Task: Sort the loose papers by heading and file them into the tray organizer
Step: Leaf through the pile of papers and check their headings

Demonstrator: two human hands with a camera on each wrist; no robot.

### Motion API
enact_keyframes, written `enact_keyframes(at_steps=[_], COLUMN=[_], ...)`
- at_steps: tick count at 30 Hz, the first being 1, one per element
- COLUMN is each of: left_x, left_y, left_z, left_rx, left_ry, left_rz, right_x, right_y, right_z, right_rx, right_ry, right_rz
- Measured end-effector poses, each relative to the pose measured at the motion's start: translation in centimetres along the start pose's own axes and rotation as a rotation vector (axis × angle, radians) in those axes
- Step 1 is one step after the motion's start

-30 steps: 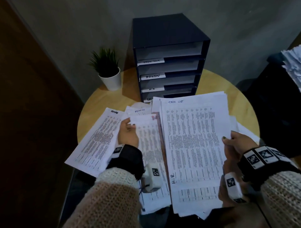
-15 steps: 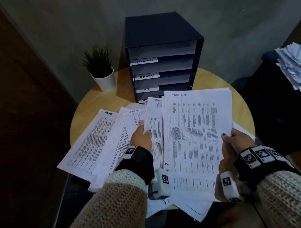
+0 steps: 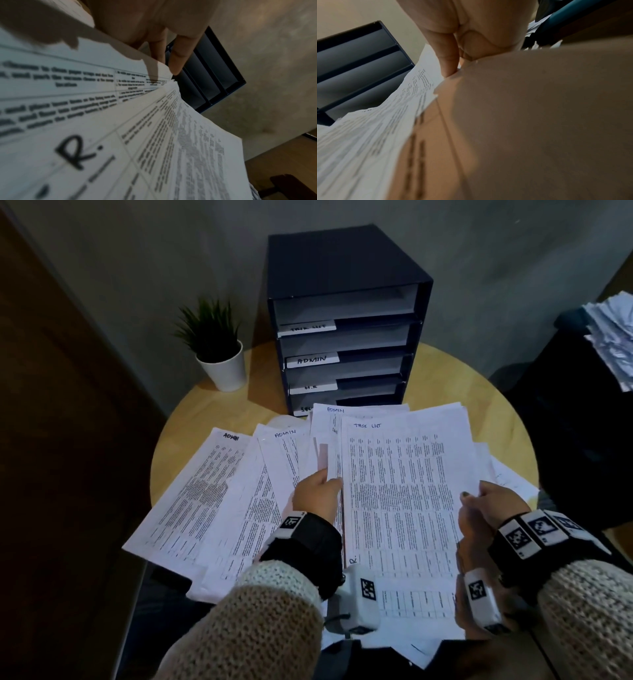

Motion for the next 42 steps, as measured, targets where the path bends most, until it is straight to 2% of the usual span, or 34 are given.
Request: enact_keyframes(at_steps=[6, 8, 11, 13, 14, 17, 21, 24, 26, 31, 33, 38, 42], left_x=[0.0, 0.1, 1.2, 1.8, 2.0, 1.3, -0.3, -0.9, -1.1, -2.1, -2.4, -3.1, -2.6], left_y=[-0.1, -0.2, -1.2, -1.9, -1.9, -1.4, -1.2, -0.3, 0.4, 0.6, 1.2, 2.3, 2.1], left_z=[-0.2, -0.3, -1.1, -1.3, -1.5, -0.6, 1.8, 1.9, 1.9, 2.9, 3.2, 3.4, 3.0], left_rx=[0.154, 0.198, 0.116, 0.142, 0.193, 0.325, -0.098, -0.404, -0.54, -0.403, -0.412, -0.373, -0.36], left_ry=[0.056, -0.002, -0.135, -0.189, -0.203, -0.116, -0.098, -0.129, -0.07, 0.053, 0.096, 0.102, 0.08], left_rz=[0.032, 0.048, 0.106, 0.116, 0.094, -0.031, -0.064, -0.163, -0.195, -0.127, -0.139, -0.119, -0.154], right_x=[0.3, 0.4, 0.5, 0.6, 0.6, 0.7, 0.8, 0.8, 0.7, 0.7, 0.9, 0.7, 1.0], right_y=[-0.2, -0.1, -0.2, -0.2, -0.2, -0.1, -0.2, -0.2, -0.2, -0.3, -0.2, -0.4, -0.3], right_z=[0.1, 0.2, 0.4, 0.3, 0.3, 0.4, 0.3, 0.3, 0.2, 0.4, 0.6, 0.5, 0.6], right_rx=[0.007, 0.015, 0.021, 0.024, 0.019, 0.012, 0.022, 0.016, 0.029, 0.037, 0.048, 0.016, -0.021], right_ry=[-0.015, -0.029, -0.048, -0.058, -0.062, -0.057, -0.047, -0.051, -0.056, -0.046, -0.04, -0.039, -0.048], right_rz=[0.031, 0.03, 0.029, 0.029, 0.031, 0.028, 0.036, 0.033, 0.034, 0.031, 0.032, 0.018, 0.021])
Point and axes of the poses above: each hand's wrist, its own x-axis away from the middle knuckle, its own y-axis out of the back of the hand, z = x × y, the point moved 5 cm from there along -x, towards the middle knuckle, and after that the axes turned 4 degrees about -y, right-handed, at the moved point
